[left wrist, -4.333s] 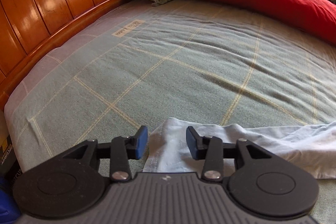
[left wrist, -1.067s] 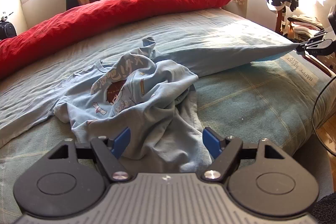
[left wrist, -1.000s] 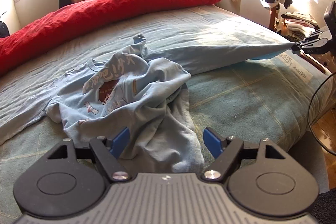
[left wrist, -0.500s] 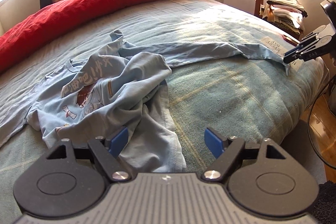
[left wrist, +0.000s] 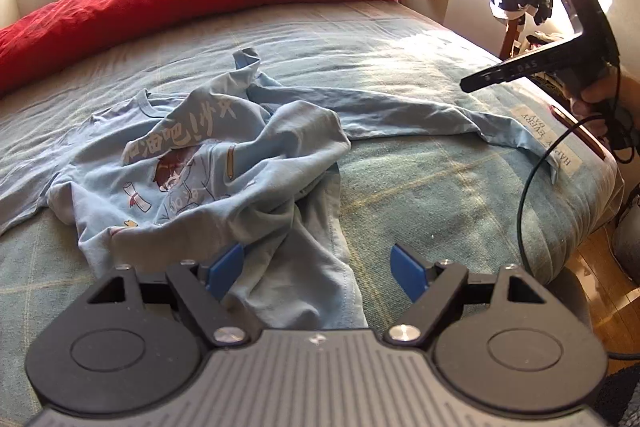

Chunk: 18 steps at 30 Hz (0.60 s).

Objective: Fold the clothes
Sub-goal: 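Lay the pulled sleeve on the blanket and open the right gripper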

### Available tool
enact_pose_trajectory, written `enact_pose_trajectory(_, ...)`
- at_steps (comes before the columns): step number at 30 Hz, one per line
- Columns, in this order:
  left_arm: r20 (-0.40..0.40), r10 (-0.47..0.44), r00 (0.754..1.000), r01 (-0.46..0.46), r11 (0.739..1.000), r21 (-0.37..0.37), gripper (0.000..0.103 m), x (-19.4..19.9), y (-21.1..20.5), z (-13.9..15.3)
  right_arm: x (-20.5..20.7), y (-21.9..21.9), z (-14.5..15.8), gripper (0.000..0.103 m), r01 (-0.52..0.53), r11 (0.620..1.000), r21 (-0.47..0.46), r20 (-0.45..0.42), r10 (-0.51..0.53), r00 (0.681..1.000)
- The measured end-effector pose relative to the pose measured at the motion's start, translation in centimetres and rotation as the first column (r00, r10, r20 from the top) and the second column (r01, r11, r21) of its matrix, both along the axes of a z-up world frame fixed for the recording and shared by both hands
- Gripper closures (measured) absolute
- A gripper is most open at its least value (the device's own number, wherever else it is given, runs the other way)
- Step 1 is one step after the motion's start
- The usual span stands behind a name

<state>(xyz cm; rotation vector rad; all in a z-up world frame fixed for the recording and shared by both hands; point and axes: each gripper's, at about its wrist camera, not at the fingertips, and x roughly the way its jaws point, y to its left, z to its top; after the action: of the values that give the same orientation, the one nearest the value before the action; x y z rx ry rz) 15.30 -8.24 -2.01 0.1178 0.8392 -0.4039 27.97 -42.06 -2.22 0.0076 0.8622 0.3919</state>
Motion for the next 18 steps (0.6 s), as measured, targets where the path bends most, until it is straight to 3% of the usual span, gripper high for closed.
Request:
enact_pose_trajectory(3, 0.007, 0.037, 0.999, -0.037, 0.999, -0.017, 0.021, 0.7, 1.3, 0.5, 3.5, 2.9, -1.1, 0.078, -0.042, 0.997, -0.059, 0.007, 0.042, 0.999)
enact_pose_trajectory(12, -0.004, 0.112, 0.994, -0.112, 0.994, -0.021, 0.02, 2.4, 3.6, 0.0, 4.1, 4.2, -4.2, 0.079, -0.074, 0.996, -0.046, -0.023, 0.073, 0.997)
enact_pose_trajectory(14, -0.008, 0.108, 0.994, -0.108, 0.994, -0.02, 0.02, 2.8, 3.3, -0.3, 4.2, 4.5, -4.8, 0.085, -0.083, 0.996, -0.044, -0.029, 0.081, 0.996)
enact_pose_trajectory(18, -0.017, 0.095, 0.995, -0.095, 0.995, -0.019, 0.02, 2.8, 2.7, -0.7, 1.7, 5.6, -4.7, 0.088, -0.162, 0.986, -0.045, -0.045, 0.16, 0.986)
